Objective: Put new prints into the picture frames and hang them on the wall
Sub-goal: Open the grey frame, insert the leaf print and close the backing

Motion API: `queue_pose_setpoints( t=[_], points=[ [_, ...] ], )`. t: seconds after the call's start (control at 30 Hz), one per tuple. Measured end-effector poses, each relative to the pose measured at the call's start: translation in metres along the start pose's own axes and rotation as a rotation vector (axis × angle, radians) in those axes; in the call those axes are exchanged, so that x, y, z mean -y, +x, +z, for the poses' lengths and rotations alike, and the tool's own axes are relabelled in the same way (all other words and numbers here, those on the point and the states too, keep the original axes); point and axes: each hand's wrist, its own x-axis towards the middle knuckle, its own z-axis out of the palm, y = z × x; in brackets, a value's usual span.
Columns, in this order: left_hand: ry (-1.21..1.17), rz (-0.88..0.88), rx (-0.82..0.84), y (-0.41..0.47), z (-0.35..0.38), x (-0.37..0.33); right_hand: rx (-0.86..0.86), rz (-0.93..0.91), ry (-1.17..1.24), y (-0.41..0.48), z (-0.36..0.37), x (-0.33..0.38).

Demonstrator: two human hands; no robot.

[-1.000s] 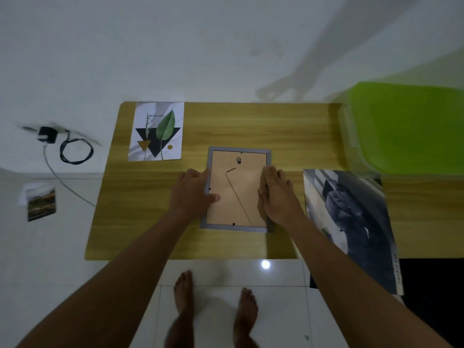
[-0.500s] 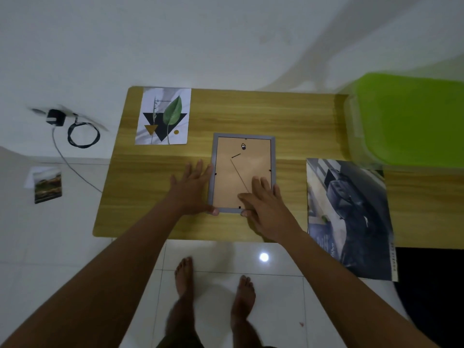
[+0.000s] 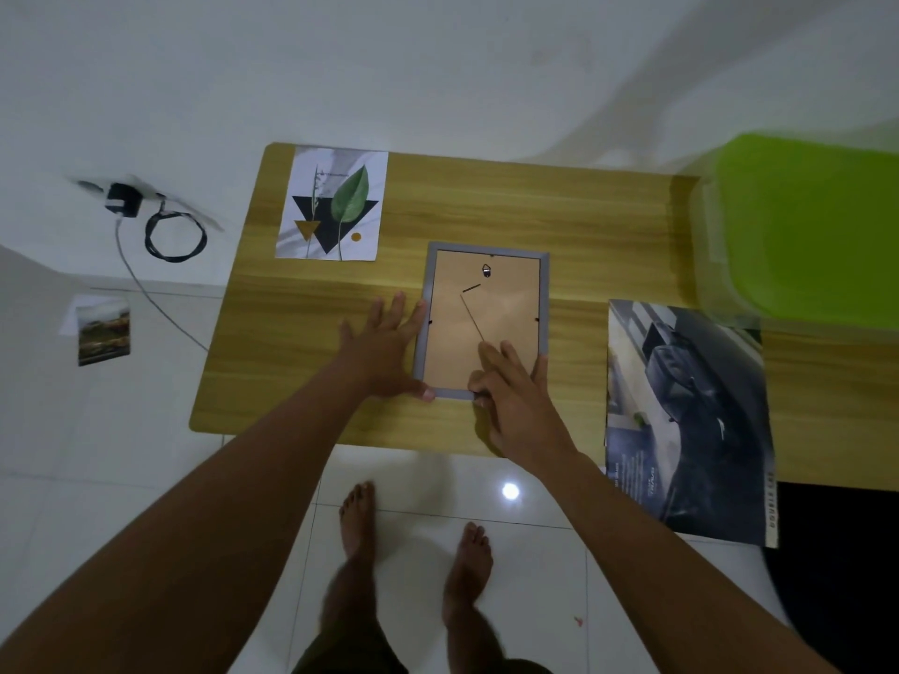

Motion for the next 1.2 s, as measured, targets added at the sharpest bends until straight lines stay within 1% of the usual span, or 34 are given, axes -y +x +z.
queue_pose_setpoints(
  t=[0.13,0.27,0.33,0.43,0.5,0.6,0.63,0.8,0.93,1.07,1.2],
  points=[
    [0.004,0.0,-0.001,0.001,0.0,0.0,0.018,-0.003,-0.019,0.002,-0.002,0.003],
    [0.001,0.0,-0.013,0.001,0.002,0.002,0.098,0.024,-0.035,-0.002,-0.012,0.0],
    [0.009,-0.005,-0.025,0.002,0.004,0.002,0.092,0.111,-0.008,0.004,-0.024,-0.007],
    [0.006,-0.035,-0.004,0.007,-0.001,-0.002,0.021,0.309,0.005,0.033,-0.045,-0.032],
    [0.023,-0.06,0.028,0.009,-0.007,-0.006,0.048,0.382,-0.044,0.053,-0.058,-0.048],
    [0.007,-0.085,0.066,0.012,-0.011,-0.009,0.128,0.357,-0.103,0.068,-0.066,-0.058],
    [-0.002,-0.085,0.073,0.012,-0.012,-0.009,0.131,0.355,-0.1,0.069,-0.067,-0.058],
    [-0.007,-0.072,0.084,0.012,-0.013,-0.009,0.061,0.367,-0.103,0.068,-0.067,-0.052],
    [-0.015,-0.066,0.086,0.011,-0.013,-0.008,0.059,0.348,-0.116,0.069,-0.065,-0.052],
    [-0.017,-0.064,0.096,0.009,-0.015,-0.009,0.072,0.378,-0.133,0.069,-0.064,-0.051],
    [-0.017,-0.065,0.103,0.007,-0.016,-0.009,0.088,0.385,-0.095,0.069,-0.068,-0.05]
  ],
)
